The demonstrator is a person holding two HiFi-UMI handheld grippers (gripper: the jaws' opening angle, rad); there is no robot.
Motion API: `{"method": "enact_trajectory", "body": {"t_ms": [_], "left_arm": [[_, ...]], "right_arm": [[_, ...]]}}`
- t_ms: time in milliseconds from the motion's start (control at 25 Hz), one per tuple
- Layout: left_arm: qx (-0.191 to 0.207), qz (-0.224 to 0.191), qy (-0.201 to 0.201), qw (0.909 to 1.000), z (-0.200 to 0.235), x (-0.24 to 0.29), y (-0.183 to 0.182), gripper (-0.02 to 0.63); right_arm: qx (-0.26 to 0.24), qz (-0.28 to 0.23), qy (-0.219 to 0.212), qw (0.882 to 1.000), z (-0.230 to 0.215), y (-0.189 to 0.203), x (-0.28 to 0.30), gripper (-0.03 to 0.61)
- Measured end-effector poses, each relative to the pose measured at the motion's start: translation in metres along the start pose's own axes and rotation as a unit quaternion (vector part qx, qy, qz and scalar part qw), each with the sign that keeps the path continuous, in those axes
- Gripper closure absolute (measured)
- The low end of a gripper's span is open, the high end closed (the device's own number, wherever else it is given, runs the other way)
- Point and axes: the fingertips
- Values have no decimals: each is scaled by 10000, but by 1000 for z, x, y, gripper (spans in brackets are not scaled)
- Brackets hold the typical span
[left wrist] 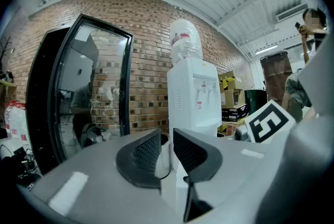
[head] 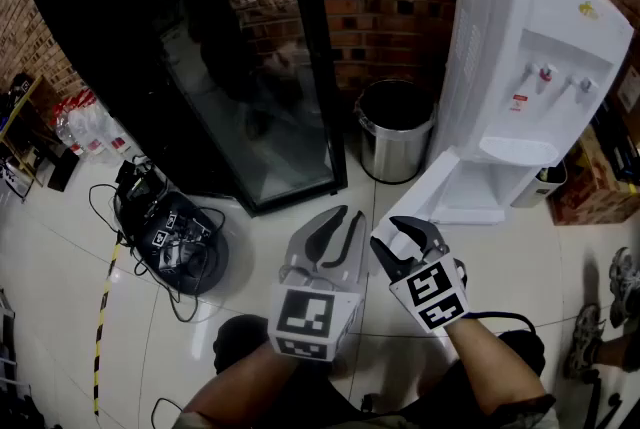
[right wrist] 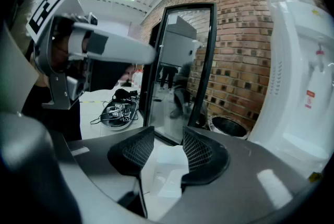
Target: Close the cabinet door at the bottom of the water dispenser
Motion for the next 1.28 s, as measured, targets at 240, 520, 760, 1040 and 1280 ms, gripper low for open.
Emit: {"method": "enact_trajectory", "body": {"t_ms": [240,520,760,1040,1280], "left_arm": [[38,35,49,10000,0,4,3,549],[-58,59,159,9998,-7,13,4,549],[6,59,430,9991,-33,24,2,549],[37,-2,832,9965,-79,47,-7,549],[85,12,1190,9929,-116,62,-8,551]], "right_arm": [[-268,639,-195,9974,9,35,26,440],[-381,681,-121,9969,7,47,11,486],[-276,809,-53,9963,0,66,-27,497],[55,954,274,9950,-21,92,-82,488],[551,1200,743,9885,-48,114,-121,485]]}}
Point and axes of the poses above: the fingertips, and each gripper's own axes: x forward along the fingers, z to its left, y out of its underside, and after that the axes turned 4 degrees about x, right-handed
